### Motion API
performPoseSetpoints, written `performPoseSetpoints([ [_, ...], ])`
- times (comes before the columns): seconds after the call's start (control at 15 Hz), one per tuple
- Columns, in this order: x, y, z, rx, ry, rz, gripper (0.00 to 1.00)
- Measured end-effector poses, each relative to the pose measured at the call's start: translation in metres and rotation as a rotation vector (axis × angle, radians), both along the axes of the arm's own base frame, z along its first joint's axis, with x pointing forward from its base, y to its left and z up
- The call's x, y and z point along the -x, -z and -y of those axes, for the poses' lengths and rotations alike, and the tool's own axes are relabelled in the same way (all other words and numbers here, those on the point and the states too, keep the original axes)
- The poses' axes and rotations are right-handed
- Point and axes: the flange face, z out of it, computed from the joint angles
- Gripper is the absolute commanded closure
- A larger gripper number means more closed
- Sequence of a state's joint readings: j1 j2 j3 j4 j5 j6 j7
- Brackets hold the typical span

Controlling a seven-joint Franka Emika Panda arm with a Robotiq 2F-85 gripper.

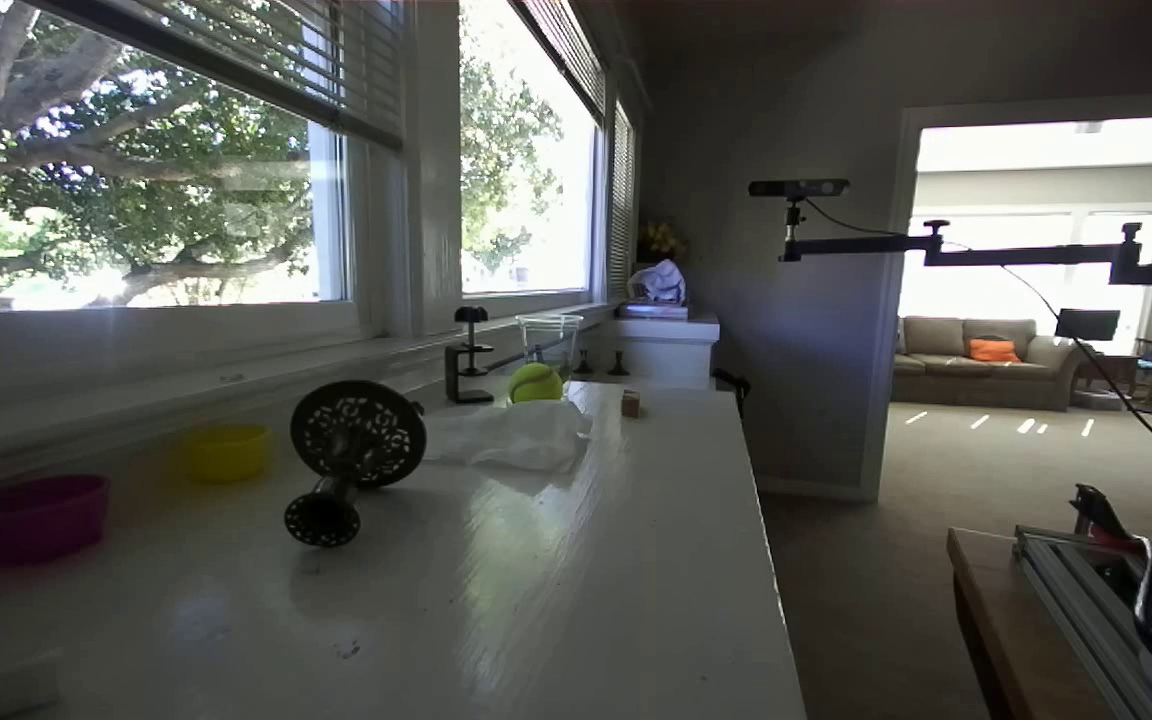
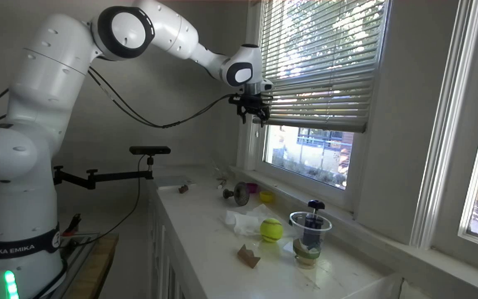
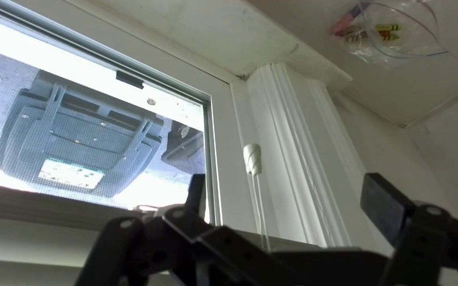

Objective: Pull the white cord on the left side of the window on the left

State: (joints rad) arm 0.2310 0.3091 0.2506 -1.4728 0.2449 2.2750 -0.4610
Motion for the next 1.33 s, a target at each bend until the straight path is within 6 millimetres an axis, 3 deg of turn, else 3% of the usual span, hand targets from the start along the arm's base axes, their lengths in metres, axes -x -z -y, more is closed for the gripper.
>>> performPoseSetpoints([
  [0.53, -0.006, 0.009, -0.016, -0.007, -0.010, 0.040, 0.00],
  [0.73, -0.010, 0.012, -0.019, -0.007, -0.010, 0.055, 0.08],
  [0.8, -0.012, 0.012, -0.019, -0.007, -0.010, 0.058, 0.30],
  [1.0, -0.015, 0.013, -0.020, -0.004, -0.010, 0.064, 0.41],
  [1.33, -0.018, 0.012, -0.020, -0.003, -0.010, 0.069, 0.79],
])
